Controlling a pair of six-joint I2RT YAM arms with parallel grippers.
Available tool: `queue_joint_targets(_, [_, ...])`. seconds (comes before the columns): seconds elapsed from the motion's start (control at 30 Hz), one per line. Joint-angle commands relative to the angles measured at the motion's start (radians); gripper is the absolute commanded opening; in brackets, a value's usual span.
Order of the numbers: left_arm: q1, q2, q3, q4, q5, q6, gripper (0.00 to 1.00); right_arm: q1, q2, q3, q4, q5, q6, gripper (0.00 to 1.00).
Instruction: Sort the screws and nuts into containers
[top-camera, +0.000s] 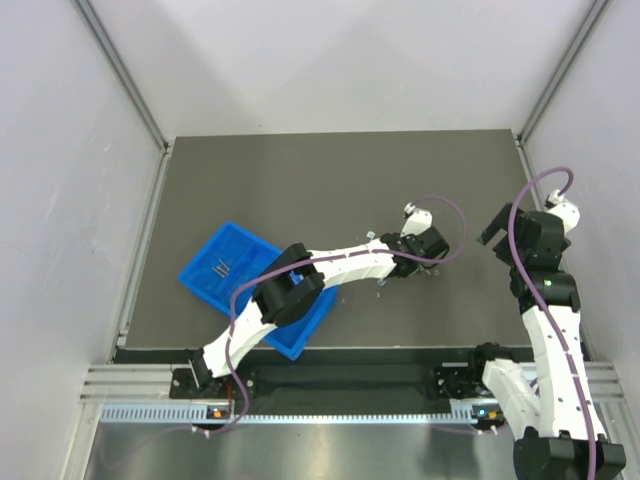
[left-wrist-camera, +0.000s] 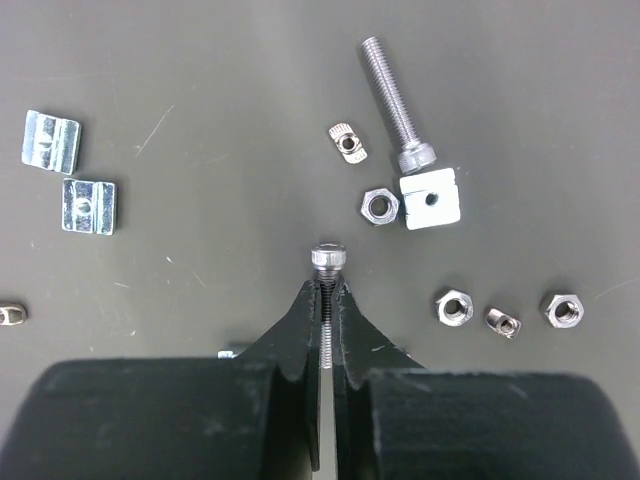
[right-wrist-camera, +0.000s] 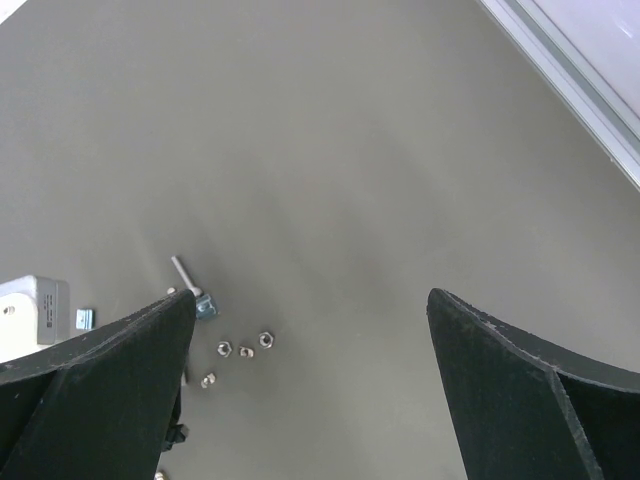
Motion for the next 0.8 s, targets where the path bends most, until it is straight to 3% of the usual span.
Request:
queue_joint_targets(0.0, [0.002, 0.01, -0.003, -0.078, 0.001, 0.009, 0.0, 0.006, -0.004, -0.005, 0.034, 0.023, -0.01, 1.0])
queue_joint_targets(0.27, [0.079, -0.209, -0.063, 0.025, 0.096, 0.05, 0.0, 0.006, -0.02, -0.044, 0.053, -0.052, -0.013, 1.0])
queue_joint_targets(0.4, [0.156, -0.442, -0.176, 0.077, 0.119, 0.027, 0.0, 0.006, -0.04, -0.078, 0.065, -0.105, -0.03, 1.0])
queue_joint_targets(0.53, [0.382, -0.663, -0.471, 0.097, 0.12, -0.057, 0.0, 0.006, -0.04, -0.094, 0.059, -0.145, -0.044, 1.0])
queue_joint_targets(0.77, [0.715, -1.037, -0.785, 0.001, 0.095, -0.079, 0.0, 0.006, -0.011, -0.119, 0.065, -0.175, -0.045, 1.0])
